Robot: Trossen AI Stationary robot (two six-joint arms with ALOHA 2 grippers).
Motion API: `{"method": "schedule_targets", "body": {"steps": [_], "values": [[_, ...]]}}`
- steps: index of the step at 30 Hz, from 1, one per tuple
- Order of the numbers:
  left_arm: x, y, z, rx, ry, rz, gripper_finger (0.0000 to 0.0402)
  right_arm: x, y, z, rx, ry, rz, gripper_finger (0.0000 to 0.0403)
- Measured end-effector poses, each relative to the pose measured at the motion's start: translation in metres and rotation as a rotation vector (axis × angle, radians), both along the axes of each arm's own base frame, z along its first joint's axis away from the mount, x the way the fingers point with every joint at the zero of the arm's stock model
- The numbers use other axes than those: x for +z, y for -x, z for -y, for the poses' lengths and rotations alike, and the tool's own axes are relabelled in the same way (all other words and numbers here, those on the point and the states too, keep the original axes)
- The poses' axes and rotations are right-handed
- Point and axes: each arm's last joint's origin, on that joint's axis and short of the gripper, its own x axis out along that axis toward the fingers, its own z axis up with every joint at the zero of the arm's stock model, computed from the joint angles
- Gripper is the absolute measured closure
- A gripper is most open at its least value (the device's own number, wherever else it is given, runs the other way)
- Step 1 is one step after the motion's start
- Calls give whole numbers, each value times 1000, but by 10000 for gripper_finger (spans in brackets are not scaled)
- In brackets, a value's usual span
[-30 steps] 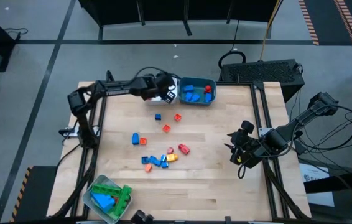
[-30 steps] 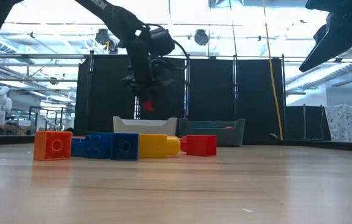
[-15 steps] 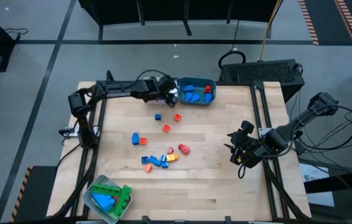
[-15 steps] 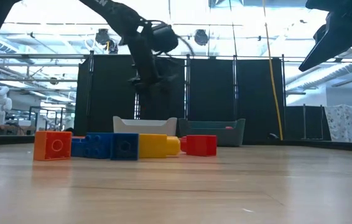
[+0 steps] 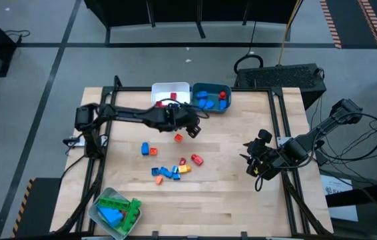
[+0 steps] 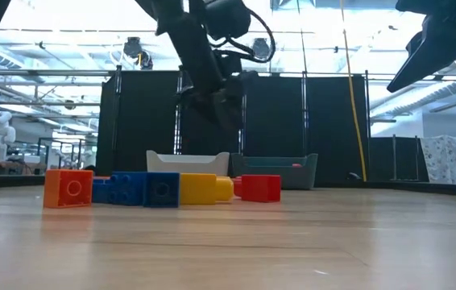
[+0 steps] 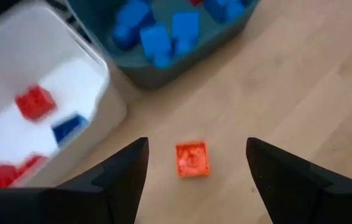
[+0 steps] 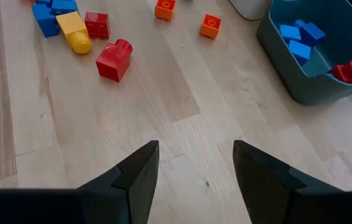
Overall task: Sort blocks by size
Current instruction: Put the orange cube 4 stud game piece into the white bin
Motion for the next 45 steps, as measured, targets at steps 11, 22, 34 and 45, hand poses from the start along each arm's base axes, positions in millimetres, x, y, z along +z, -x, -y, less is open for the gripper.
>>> {"method": "schedule_targets", "body": {"steps": [11, 22, 34, 45], "values": [[-71, -13, -8, 66, 58, -101, 130, 1, -2, -1, 0, -14, 19, 211], [-105, -24, -10, 73, 84, -112, 133, 1, -1, -1, 0, -11, 16, 211], [-108, -27, -8, 70, 32, -112, 258, 1, -1, -1, 0, -9, 14, 211], [-34, -16, 9, 4, -2, -12, 258, 1, -1, -1, 0, -7, 14, 211]]}}
